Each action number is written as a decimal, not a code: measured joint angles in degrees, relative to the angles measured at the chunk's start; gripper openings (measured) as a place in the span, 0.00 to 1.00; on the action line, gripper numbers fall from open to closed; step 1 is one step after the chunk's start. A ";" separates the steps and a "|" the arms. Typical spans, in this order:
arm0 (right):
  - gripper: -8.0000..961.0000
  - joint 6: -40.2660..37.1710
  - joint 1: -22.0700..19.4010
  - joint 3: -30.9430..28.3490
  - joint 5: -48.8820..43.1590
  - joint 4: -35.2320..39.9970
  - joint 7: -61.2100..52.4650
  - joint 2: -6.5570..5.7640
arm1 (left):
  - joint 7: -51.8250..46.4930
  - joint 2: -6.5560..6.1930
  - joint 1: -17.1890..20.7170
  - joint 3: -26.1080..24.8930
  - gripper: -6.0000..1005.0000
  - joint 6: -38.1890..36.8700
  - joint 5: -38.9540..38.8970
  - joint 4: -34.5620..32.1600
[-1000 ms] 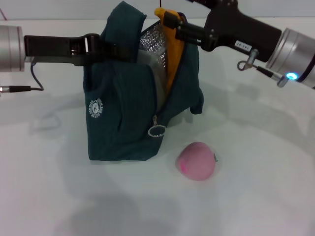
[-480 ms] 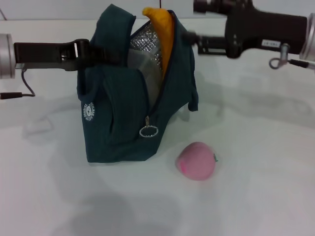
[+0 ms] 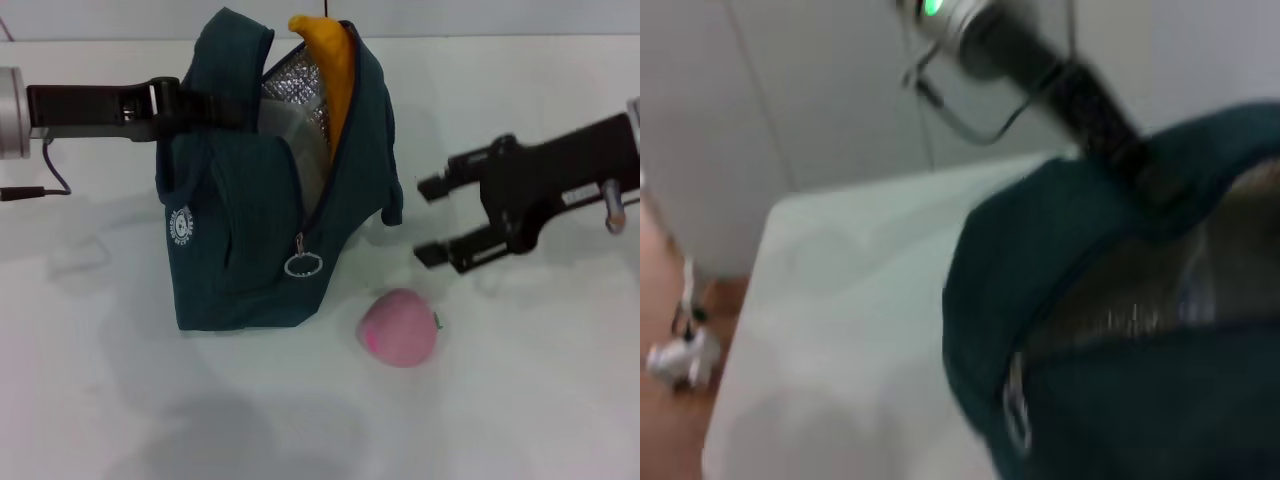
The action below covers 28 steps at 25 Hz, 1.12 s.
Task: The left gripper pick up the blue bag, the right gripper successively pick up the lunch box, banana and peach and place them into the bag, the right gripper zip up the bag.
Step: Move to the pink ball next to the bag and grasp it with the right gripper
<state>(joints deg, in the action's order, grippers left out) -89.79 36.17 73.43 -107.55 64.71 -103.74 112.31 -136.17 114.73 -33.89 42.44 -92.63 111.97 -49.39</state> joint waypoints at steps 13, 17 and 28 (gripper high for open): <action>0.79 5.05 0.44 4.79 -8.10 -7.71 3.23 3.16 | 0.03 0.34 -0.20 0.12 0.04 0.00 0.00 0.00; 0.79 9.09 0.80 9.35 -8.06 -9.50 3.23 3.30 | 0.03 0.40 -0.27 0.18 0.04 0.00 0.00 0.00; 0.78 12.99 1.48 12.17 -8.12 -11.51 3.23 3.53 | 0.03 0.41 -0.41 0.24 0.04 -0.08 0.01 0.00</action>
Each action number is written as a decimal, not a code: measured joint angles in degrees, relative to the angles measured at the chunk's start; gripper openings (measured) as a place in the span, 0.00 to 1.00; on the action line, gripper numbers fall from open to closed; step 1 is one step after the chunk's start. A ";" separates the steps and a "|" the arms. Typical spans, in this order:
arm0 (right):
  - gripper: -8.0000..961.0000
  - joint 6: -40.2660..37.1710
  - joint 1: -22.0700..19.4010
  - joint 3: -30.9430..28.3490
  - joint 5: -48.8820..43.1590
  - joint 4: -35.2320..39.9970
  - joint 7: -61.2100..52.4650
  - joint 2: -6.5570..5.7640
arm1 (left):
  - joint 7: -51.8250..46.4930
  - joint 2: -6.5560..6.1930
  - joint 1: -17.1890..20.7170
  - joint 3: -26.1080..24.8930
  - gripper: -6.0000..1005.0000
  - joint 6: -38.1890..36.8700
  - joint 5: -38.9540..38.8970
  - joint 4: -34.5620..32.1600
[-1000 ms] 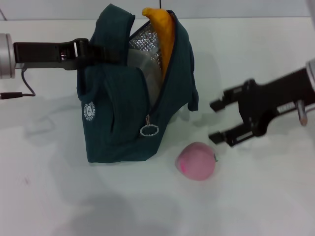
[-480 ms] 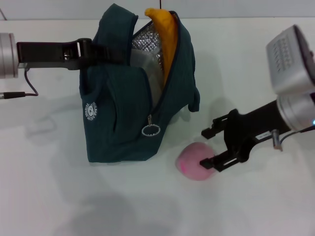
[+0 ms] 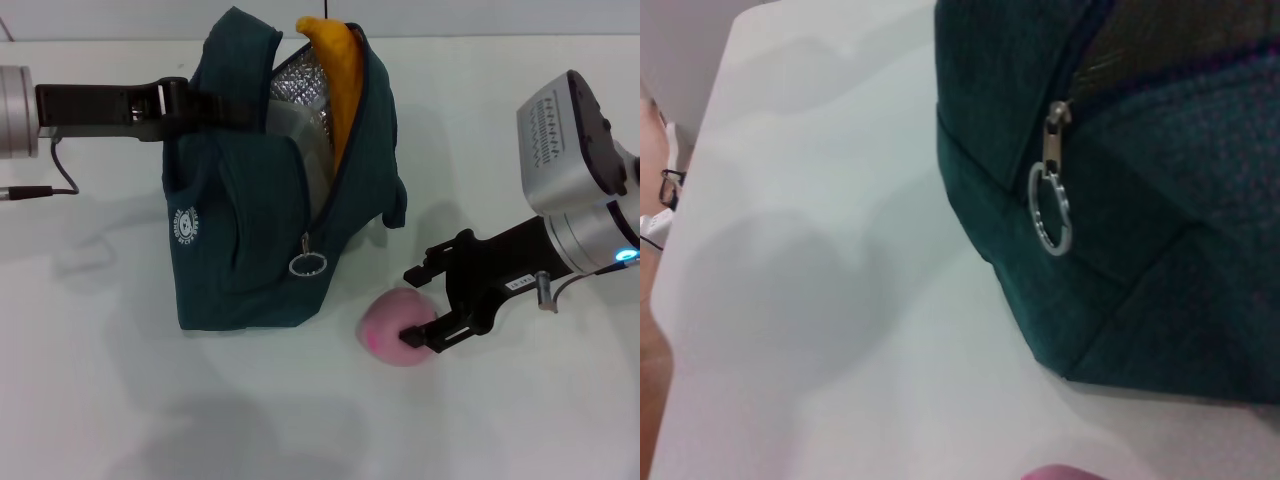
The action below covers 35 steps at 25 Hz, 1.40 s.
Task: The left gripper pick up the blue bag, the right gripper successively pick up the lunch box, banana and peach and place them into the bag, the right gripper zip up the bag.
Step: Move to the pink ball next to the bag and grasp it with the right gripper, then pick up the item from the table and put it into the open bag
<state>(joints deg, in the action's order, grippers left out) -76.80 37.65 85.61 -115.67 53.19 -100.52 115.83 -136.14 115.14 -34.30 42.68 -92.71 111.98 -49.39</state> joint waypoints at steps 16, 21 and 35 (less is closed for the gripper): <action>0.57 0.46 0.87 2.53 0.23 0.88 0.64 -0.13 | 0.00 -0.01 0.23 -0.23 0.04 0.08 0.00 0.00; 0.34 0.07 -0.29 1.11 0.31 3.24 0.39 -0.34 | 0.23 -0.06 0.44 -0.22 0.04 0.08 0.00 0.00; 0.24 -15.41 -3.90 -25.12 14.87 13.63 1.51 -0.51 | 0.60 0.00 0.46 -0.22 0.04 0.08 0.00 0.03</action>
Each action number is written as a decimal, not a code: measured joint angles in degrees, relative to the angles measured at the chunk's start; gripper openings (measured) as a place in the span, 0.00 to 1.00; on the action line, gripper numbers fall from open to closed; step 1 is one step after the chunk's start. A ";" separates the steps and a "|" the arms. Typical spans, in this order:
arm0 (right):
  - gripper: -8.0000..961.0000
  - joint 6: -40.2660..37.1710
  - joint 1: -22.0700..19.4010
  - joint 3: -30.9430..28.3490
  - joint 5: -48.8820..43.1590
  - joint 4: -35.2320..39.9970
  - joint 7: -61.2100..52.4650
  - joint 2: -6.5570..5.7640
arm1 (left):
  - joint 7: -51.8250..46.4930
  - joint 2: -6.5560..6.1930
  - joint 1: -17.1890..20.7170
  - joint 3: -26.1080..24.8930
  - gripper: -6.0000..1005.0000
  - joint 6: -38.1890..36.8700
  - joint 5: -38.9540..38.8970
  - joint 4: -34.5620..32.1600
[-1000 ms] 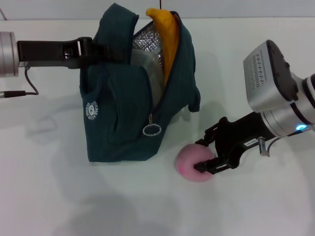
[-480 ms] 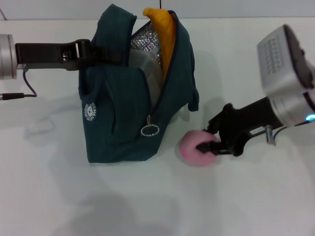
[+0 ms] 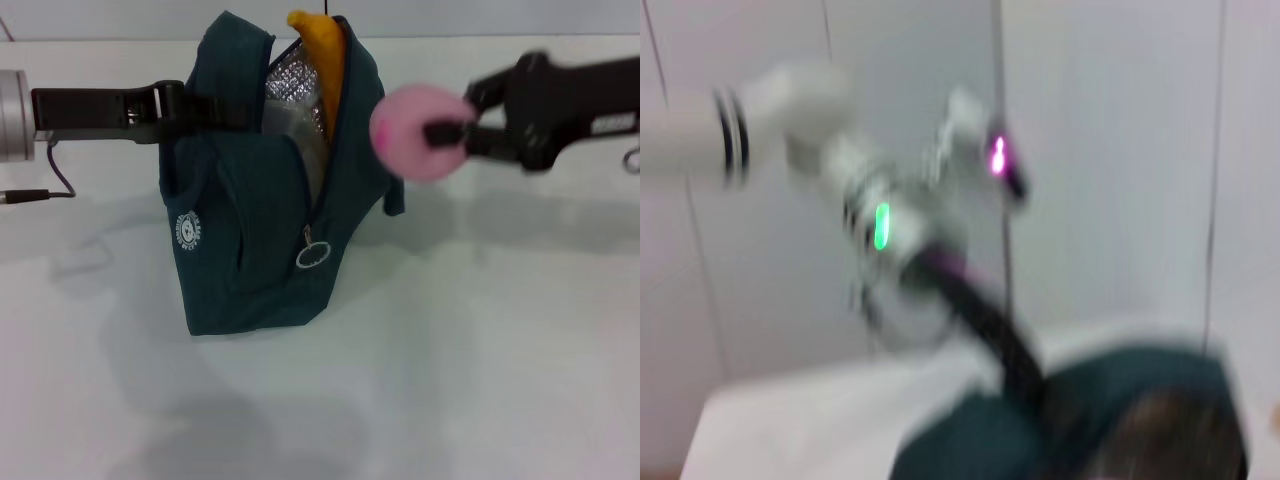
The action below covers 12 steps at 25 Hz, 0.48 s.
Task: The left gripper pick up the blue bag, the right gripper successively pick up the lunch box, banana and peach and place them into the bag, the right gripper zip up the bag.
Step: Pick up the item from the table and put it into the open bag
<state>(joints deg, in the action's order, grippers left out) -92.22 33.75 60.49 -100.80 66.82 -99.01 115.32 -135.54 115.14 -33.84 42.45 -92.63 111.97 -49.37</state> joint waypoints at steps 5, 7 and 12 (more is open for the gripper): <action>0.19 0.82 -0.69 -3.57 8.19 -1.28 3.79 0.00 | -0.11 0.00 -0.25 0.00 0.04 0.00 0.00 0.04; 0.17 2.65 -0.37 -3.00 9.56 -2.63 5.61 0.16 | -0.24 0.00 -0.35 0.00 0.04 0.00 0.00 0.06; 0.13 9.47 4.09 2.09 10.47 -10.93 10.56 0.40 | -0.39 0.06 -0.51 0.00 0.04 -0.05 -0.05 0.07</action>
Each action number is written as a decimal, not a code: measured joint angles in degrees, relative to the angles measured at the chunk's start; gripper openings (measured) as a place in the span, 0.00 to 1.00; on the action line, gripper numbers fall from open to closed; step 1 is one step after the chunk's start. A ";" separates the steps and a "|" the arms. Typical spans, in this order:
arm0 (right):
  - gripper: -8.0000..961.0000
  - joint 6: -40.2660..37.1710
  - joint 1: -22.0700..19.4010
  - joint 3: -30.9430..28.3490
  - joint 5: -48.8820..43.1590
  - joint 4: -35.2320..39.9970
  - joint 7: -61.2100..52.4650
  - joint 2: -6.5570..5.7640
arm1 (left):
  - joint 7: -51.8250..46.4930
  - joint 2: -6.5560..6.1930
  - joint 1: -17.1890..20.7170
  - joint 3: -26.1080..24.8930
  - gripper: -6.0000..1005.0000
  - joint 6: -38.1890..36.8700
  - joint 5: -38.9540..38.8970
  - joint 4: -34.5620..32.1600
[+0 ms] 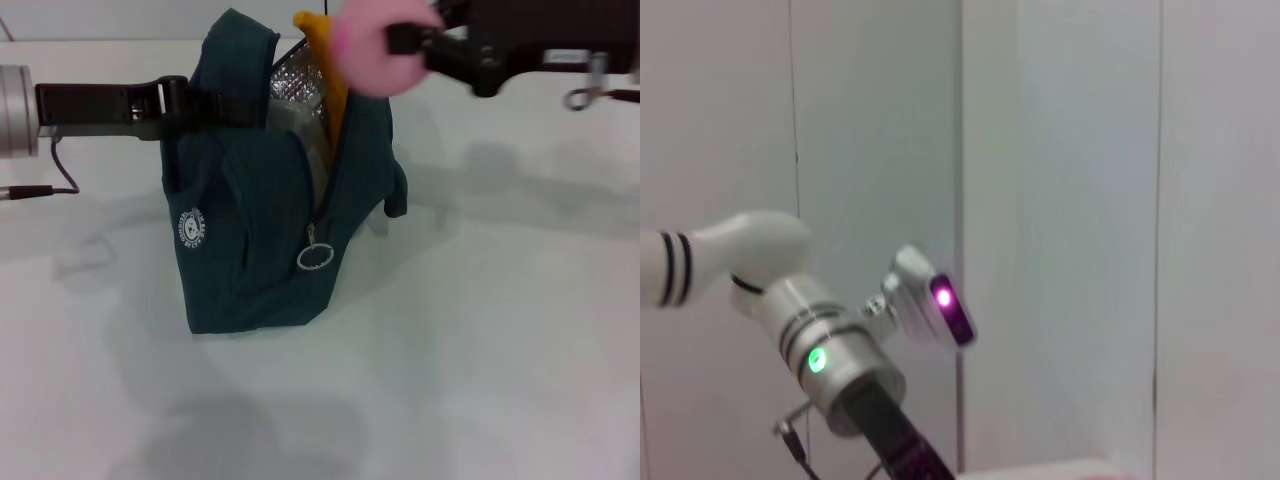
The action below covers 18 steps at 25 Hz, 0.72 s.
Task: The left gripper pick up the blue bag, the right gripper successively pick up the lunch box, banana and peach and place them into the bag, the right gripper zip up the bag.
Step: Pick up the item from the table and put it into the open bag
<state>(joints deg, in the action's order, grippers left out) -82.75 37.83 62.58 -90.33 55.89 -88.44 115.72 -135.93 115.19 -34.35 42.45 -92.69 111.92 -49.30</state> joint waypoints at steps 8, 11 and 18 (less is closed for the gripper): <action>0.07 9.65 6.87 8.98 0.55 -10.74 5.42 0.30 | 0.06 0.03 -0.34 0.00 0.04 0.03 -0.42 0.73; 0.08 10.67 7.13 11.22 0.71 -11.01 5.60 0.37 | 0.18 0.04 -0.37 0.00 0.04 0.05 -0.44 0.81; 0.15 10.72 4.94 12.53 2.83 -8.20 6.28 0.20 | 0.36 -0.06 -0.31 -0.01 0.04 0.06 -0.49 1.58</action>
<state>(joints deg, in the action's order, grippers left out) -72.03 42.78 75.11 -87.50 47.70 -82.16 115.92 -135.56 115.14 -34.66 42.45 -92.63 111.43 -47.72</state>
